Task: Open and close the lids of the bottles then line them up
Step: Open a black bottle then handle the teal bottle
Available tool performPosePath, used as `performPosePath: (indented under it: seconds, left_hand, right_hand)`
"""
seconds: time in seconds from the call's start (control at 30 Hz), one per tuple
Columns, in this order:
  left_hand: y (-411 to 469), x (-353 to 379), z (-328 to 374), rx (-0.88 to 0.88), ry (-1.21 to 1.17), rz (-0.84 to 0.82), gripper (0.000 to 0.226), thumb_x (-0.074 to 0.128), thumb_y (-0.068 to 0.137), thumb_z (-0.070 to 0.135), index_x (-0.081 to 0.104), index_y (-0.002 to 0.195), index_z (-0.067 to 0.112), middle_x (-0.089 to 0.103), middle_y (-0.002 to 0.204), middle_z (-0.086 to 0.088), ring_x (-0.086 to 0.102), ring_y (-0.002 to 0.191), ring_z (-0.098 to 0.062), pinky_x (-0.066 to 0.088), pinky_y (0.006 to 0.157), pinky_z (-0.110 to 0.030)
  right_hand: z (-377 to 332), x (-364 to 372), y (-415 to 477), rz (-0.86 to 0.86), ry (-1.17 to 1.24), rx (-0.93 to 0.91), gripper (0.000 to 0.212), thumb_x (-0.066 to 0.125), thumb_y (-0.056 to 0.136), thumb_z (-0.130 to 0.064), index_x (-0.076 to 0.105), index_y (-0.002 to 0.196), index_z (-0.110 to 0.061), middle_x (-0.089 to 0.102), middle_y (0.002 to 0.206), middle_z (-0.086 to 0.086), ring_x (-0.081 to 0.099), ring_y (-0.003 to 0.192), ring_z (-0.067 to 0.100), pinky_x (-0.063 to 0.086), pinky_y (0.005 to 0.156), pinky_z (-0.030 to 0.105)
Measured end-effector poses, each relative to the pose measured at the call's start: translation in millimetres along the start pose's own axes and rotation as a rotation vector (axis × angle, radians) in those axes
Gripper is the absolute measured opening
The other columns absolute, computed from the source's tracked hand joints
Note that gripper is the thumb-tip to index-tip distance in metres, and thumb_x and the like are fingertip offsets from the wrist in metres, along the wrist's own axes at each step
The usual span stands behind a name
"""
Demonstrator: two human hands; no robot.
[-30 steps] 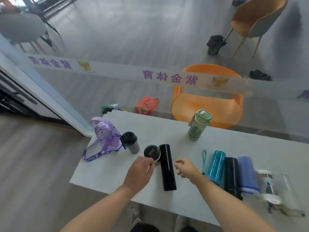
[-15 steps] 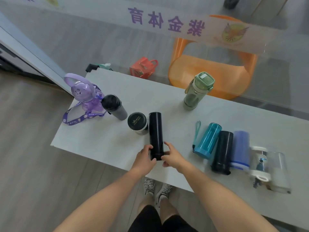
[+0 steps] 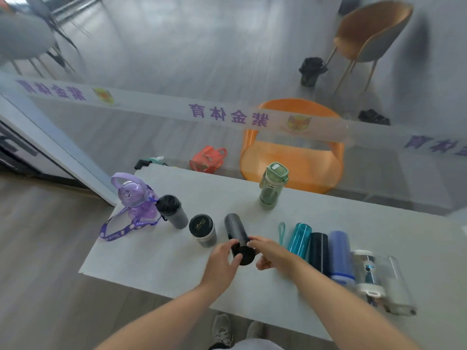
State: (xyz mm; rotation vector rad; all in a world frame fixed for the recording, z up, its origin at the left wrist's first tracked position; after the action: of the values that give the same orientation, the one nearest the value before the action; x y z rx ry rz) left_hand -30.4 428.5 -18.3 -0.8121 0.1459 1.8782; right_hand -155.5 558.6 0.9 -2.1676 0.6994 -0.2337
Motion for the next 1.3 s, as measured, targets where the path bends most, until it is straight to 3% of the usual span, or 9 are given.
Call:
performPosePath:
  seconds: [0.2, 0.37, 0.47, 0.67, 0.8, 0.97, 1.13, 1.2, 1.3]
  left_hand:
    - [36, -31, 36, 0.084, 0.046, 0.063, 0.034, 0.052, 0.097, 0.029, 0.046, 0.13, 0.035, 0.058, 0.116, 0.001, 0.055, 0.104, -0.014, 0.047, 0.094, -0.035]
    - [75, -46, 53, 0.255, 0.501, 0.018, 0.04, 0.041, 0.101, 0.032, 0.04, 0.141, 0.03, 0.044, 0.144, -0.003, 0.042, 0.122, -0.029, 0.043, 0.099, -0.041]
    - [86, -50, 56, 0.293, 0.723, 0.015, 0.042, 0.04, 0.098, 0.033, 0.036, 0.139, 0.027, 0.033, 0.151, -0.004, 0.034, 0.128, -0.032, 0.043, 0.098, -0.043]
    - [90, -48, 57, 0.337, 0.883, -0.016, 0.053, 0.039, 0.094, 0.031, 0.027, 0.144, 0.018, 0.024, 0.156, -0.003, 0.026, 0.134, -0.034, 0.037, 0.102, -0.042]
    - [82, -37, 64, 0.372, 0.896, -0.008, 0.055, 0.041, 0.092, 0.033, 0.028, 0.144, 0.02, 0.026, 0.155, -0.01, 0.021, 0.138, -0.038, 0.027, 0.111, -0.048]
    - [57, 9, 61, 0.664, 0.74, -0.12, 0.038, 0.046, 0.09, 0.026, 0.047, 0.128, 0.021, 0.048, 0.139, -0.002, 0.038, 0.13, -0.03, 0.038, 0.105, -0.042]
    - [39, 68, 38, 0.447, 0.569, -0.313, 0.038, 0.044, 0.097, 0.032, 0.046, 0.134, 0.026, 0.049, 0.138, 0.005, 0.04, 0.124, -0.021, 0.039, 0.104, -0.036]
    - [38, 96, 27, 0.304, 0.475, -0.371, 0.041, 0.045, 0.097, 0.034, 0.042, 0.138, 0.028, 0.047, 0.141, 0.007, 0.038, 0.126, -0.018, 0.038, 0.106, -0.034]
    - [43, 138, 16, 0.189, 0.34, -0.408, 0.048, 0.051, 0.095, 0.03, 0.039, 0.141, 0.029, 0.051, 0.137, 0.006, 0.039, 0.125, -0.018, 0.042, 0.101, -0.033]
  right_hand:
    - [-37, -9, -6, 0.031, 0.084, -0.107, 0.033, 0.051, 0.095, -0.045, 0.062, 0.125, -0.036, 0.064, 0.119, 0.012, 0.06, 0.071, 0.018, 0.059, 0.081, 0.031]
    - [-51, -8, 2, 0.098, 0.198, -0.141, 0.049, 0.057, 0.091, -0.041, 0.047, 0.139, -0.041, 0.061, 0.126, -0.002, 0.07, 0.078, 0.019, 0.059, 0.085, 0.035]
    - [-45, -15, 7, 0.215, 0.155, -0.109, 0.051, 0.055, 0.095, -0.031, 0.046, 0.145, -0.031, 0.06, 0.128, 0.002, 0.072, 0.08, 0.019, 0.06, 0.082, 0.035]
    - [0, -38, -6, 0.363, 0.142, -0.008, 0.041, 0.047, 0.099, -0.018, 0.051, 0.14, -0.015, 0.061, 0.12, 0.007, 0.07, 0.081, 0.022, 0.056, 0.072, 0.031]
    - [35, -49, -19, 0.502, 0.171, 0.077, 0.038, 0.048, 0.098, -0.01, 0.055, 0.136, -0.008, 0.061, 0.11, 0.011, 0.062, 0.064, 0.02, 0.05, 0.053, 0.023]
    - [74, -52, -29, 0.573, 0.044, 0.092, 0.043, 0.05, 0.097, -0.008, 0.052, 0.139, -0.007, 0.057, 0.122, 0.013, 0.063, 0.07, 0.023, 0.048, 0.055, 0.024]
    - [101, -57, -23, 0.566, -0.213, 0.087, 0.059, 0.056, 0.096, -0.013, 0.038, 0.152, -0.016, 0.058, 0.133, 0.009, 0.068, 0.104, 0.026, 0.056, 0.094, 0.04]
    - [110, -61, -12, 0.545, -0.325, 0.105, 0.067, 0.056, 0.095, -0.014, 0.029, 0.156, -0.021, 0.054, 0.138, 0.009, 0.063, 0.115, 0.026, 0.053, 0.099, 0.041]
    - [122, -67, 9, 0.493, -0.395, 0.105, 0.076, 0.056, 0.094, -0.011, 0.018, 0.156, -0.032, 0.056, 0.134, 0.008, 0.064, 0.11, 0.025, 0.055, 0.095, 0.041]
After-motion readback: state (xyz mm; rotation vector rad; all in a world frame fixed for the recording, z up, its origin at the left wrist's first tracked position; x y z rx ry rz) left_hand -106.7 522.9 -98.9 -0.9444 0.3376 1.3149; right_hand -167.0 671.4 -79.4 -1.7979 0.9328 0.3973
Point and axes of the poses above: each hand's wrist, its own y-axis towards the middle knuckle, its own x-axis out of the palm, z = x × y, the point moved 2 cm from there along y, towards the middle knuckle
